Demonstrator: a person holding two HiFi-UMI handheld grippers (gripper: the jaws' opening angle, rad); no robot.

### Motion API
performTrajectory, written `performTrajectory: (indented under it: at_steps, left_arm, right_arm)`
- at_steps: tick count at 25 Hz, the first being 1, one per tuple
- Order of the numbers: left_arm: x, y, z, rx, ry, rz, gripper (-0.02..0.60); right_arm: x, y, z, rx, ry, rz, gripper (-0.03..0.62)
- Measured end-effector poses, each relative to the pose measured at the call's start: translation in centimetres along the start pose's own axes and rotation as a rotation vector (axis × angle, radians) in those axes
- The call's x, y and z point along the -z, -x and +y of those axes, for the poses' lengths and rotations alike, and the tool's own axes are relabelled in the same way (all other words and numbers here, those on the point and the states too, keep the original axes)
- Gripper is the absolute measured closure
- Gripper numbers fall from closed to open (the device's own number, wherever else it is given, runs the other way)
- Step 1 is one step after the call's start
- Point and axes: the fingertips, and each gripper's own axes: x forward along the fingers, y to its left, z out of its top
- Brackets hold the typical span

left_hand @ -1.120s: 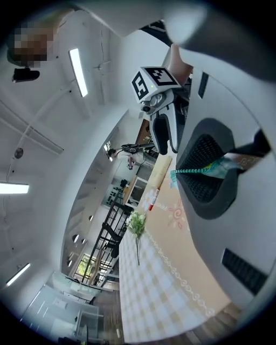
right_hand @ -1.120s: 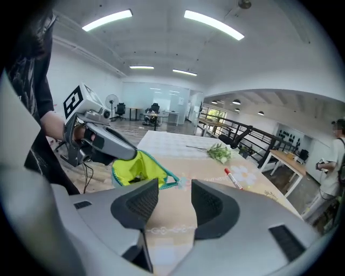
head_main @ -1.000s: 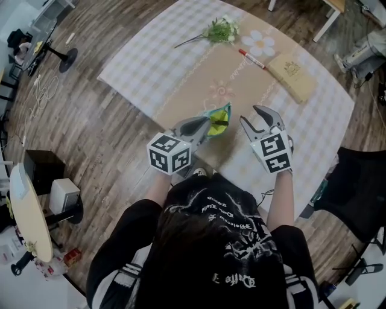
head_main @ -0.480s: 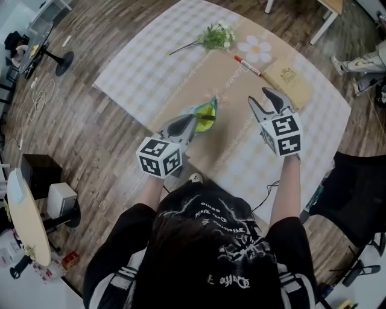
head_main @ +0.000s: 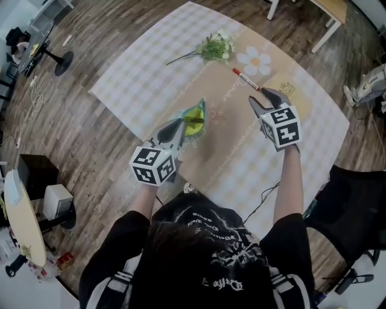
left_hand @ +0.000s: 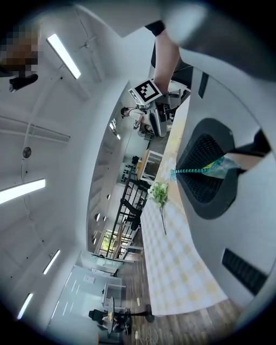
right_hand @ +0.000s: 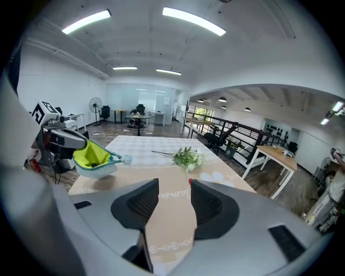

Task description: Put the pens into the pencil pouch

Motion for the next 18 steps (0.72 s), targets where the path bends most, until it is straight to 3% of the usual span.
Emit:
performTrajectory:
  at_steps: [10,14,18]
  left_arm:
    - [-2.2,-3.6,2.4,-0.076,0.001,0.002,0.548]
    - [-4.3,-7.3,3.2,-0.104,0.004,0.010,0.548]
    - [-2.9,-6.7,3.8,-0.117,-0.009,0.015,0.549]
  right_arm:
    - [2.3,-6.5,-6.3,-0.008,0.071,0.161,0.411]
    - [1.8,-10.0,-9.8,-0.072,0.096,0.215,0.414]
    - [4.8,-11.6,-8.5,-0.109,0.095,0.272,0.418]
